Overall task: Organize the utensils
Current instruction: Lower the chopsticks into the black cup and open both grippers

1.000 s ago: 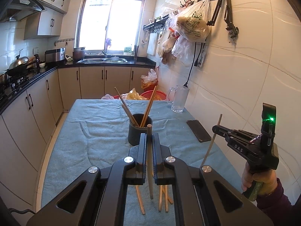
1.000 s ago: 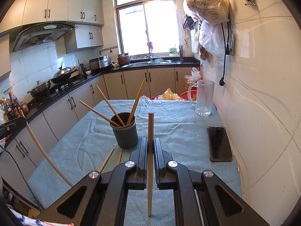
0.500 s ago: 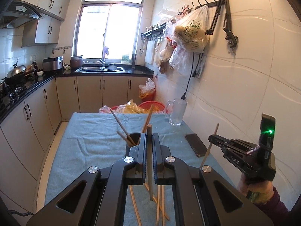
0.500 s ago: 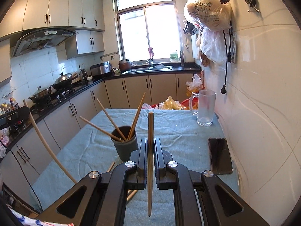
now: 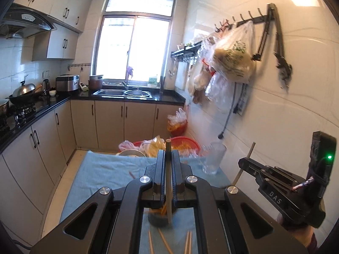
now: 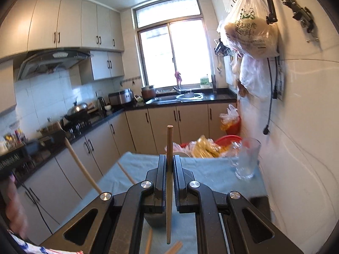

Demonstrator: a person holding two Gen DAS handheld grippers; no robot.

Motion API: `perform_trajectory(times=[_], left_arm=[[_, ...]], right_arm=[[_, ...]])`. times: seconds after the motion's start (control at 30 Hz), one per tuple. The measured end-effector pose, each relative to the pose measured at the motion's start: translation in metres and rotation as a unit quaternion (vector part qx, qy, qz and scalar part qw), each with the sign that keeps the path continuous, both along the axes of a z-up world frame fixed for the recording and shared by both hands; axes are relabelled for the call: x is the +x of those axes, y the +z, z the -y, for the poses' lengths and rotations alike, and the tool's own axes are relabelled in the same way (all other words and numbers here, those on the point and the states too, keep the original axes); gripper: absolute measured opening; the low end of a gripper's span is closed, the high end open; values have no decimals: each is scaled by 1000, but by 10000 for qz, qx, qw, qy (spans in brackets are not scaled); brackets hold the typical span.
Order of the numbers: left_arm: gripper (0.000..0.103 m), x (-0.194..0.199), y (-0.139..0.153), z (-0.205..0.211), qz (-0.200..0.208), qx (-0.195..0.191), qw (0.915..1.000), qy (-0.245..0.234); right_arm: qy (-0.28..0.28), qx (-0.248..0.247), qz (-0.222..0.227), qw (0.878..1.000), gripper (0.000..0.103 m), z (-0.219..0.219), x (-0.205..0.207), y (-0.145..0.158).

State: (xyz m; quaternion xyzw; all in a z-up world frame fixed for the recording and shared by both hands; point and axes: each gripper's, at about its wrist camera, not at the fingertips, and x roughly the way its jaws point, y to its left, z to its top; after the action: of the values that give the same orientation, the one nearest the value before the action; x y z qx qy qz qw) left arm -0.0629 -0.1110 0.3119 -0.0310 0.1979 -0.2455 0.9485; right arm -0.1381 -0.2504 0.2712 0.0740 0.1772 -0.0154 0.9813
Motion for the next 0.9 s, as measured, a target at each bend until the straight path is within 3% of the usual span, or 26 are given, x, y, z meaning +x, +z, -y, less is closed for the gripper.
perform_trajectory(times=[0.2,0.43,0.67,0.9], left_arm=[[5,52,-9,16,-180,-97,9996,205],[5,99,-47,31,-597,127,9975,360],[5,104,-64,33,-785,146,9963,302],[7,93,-58,34,-657,194,9973,260]], right_arm=[[-55,359,175,9992,6,4,50,3],[-37,722,-169,9972,7,11,96,-39],[-21,823,-641,9945,7,19,117,-80],[-33,980,-785,9921,7,24,123,-95]])
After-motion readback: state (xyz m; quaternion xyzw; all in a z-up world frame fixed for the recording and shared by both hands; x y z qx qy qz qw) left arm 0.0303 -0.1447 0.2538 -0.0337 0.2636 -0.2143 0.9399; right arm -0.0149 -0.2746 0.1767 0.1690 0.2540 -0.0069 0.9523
